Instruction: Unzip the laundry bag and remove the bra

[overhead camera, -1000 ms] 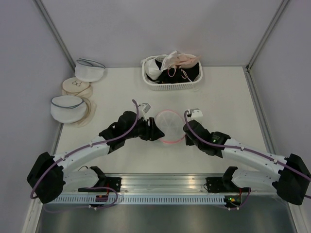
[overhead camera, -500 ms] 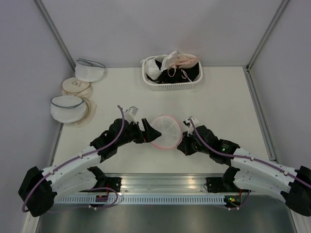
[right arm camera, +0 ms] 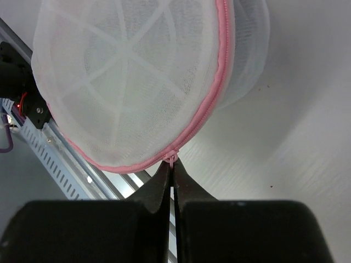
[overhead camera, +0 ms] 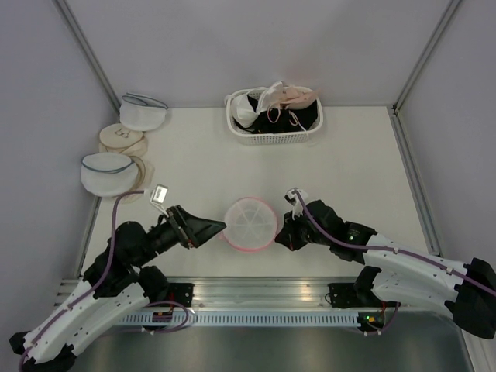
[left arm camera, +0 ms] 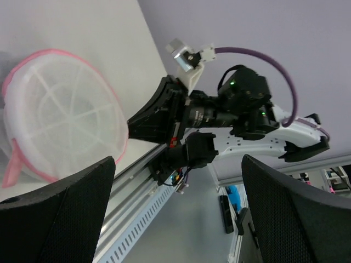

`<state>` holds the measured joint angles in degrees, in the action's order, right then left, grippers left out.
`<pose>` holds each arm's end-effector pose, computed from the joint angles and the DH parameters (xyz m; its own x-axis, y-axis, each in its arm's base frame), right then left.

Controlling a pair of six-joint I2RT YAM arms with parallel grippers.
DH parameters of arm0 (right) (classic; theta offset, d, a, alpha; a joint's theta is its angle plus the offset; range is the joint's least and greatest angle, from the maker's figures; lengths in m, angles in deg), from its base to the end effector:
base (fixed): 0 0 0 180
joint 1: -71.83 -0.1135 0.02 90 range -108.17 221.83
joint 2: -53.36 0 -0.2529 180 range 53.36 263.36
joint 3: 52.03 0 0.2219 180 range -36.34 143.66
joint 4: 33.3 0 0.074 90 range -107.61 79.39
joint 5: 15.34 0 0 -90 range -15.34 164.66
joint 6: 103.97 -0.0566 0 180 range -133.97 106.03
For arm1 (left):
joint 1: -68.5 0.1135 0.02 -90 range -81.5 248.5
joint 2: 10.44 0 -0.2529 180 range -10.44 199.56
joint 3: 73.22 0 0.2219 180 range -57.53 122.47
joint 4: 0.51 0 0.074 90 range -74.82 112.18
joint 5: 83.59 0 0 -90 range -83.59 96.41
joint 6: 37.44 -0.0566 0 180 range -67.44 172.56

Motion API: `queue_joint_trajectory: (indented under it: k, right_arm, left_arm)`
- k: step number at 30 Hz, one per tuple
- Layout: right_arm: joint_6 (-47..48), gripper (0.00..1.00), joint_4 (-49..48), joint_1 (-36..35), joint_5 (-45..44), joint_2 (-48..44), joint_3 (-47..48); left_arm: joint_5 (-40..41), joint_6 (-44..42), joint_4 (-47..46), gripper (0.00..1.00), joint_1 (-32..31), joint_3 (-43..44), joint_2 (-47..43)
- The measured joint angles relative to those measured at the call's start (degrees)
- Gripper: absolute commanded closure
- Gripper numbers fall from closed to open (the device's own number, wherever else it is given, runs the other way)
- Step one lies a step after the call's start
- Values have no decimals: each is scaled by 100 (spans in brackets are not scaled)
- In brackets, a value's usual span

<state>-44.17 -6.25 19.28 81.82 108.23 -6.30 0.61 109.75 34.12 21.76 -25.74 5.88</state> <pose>0.1152 0.1620 0.2082 -0.7373 -0.1418 -0.6605 -0.5530 0.6882 0.4696 0.0625 -0.0747 0.2915 -0.6895 -0.4874 -0.5357 0.3952 0.3667 -0.8422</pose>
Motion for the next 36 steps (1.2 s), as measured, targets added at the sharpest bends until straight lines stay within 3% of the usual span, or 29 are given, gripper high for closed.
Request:
queue_joint_trajectory:
  k: [3, 8, 11, 17, 21, 25, 30, 36]
  right_arm:
    - [-26, 100, 17, -7, -258, 0, 68]
    - [-402, 100, 151, -11, -1248, -109, 98]
    - [-1071, 100, 564, -11, -2319, -428, 98]
    - [-2312, 100, 1502, -7, -3823, -1204, 83]
    - [-2409, 100, 1469, -9, -3659, -1329, -61]
    - [-2380, 99, 1207, -11, -2844, -560, -111]
    - [-2275, 100, 380, -173, -1755, 413, -417]
    - [-2111, 100, -592, -273, -1163, 717, -409]
  left_arm:
    - [15, 85, 361, 0, 0, 20, 63]
    - [-105, 398, 295, 0, 0, -970, 400]
    - [-195, 494, 219, 0, 0, -1379, 728]
    - [-396, 498, -645, 0, -68, -1357, 1770]
    - [-446, 498, -1139, 0, -271, -1292, 2337]
    - [-437, 501, -1412, 0, -437, -1204, 2549]
    - [-262, 627, -1768, 0, -667, -1169, 2588]
    - [195, 973, -2017, 0, -1156, -1147, 2747]
